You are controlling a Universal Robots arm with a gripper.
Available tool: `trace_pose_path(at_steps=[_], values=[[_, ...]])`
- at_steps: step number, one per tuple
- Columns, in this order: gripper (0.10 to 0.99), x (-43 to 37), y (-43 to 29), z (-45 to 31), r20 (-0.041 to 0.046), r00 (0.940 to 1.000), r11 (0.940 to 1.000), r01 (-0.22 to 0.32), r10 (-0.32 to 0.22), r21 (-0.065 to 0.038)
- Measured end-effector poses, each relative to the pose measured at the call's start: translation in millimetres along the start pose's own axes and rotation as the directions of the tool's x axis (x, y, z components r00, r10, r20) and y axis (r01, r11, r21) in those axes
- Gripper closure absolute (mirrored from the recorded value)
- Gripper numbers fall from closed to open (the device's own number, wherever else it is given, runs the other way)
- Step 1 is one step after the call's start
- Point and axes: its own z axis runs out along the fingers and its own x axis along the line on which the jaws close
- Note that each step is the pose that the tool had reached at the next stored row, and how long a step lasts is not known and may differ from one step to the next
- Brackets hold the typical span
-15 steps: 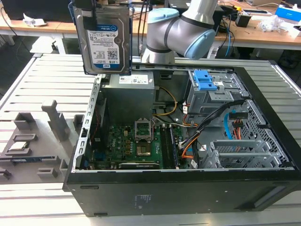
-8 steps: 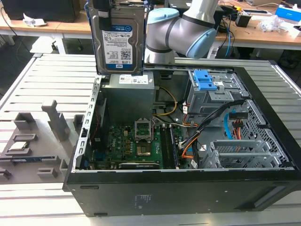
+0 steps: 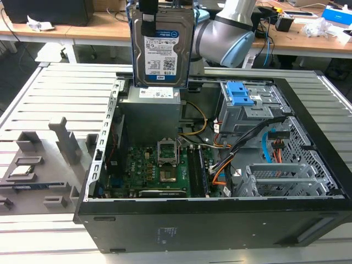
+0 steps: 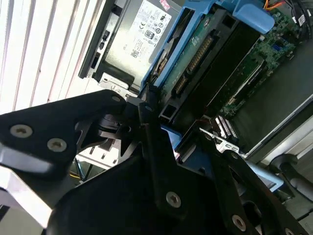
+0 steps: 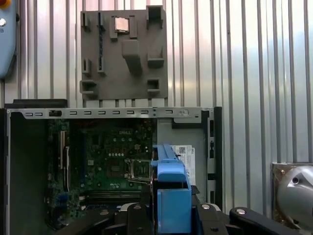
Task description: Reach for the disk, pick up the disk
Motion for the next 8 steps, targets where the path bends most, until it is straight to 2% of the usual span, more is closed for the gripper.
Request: trace_pose_path(at_steps=[2, 8], values=[[0.718, -0.4, -11.5, -0.5, 0.0000, 1.0000, 1.0000, 0.000, 0.000, 0.000], [0.718, -1.0, -33.0, -1.4, 0.0000, 1.0000, 1.0000, 0.000, 0.000, 0.000]])
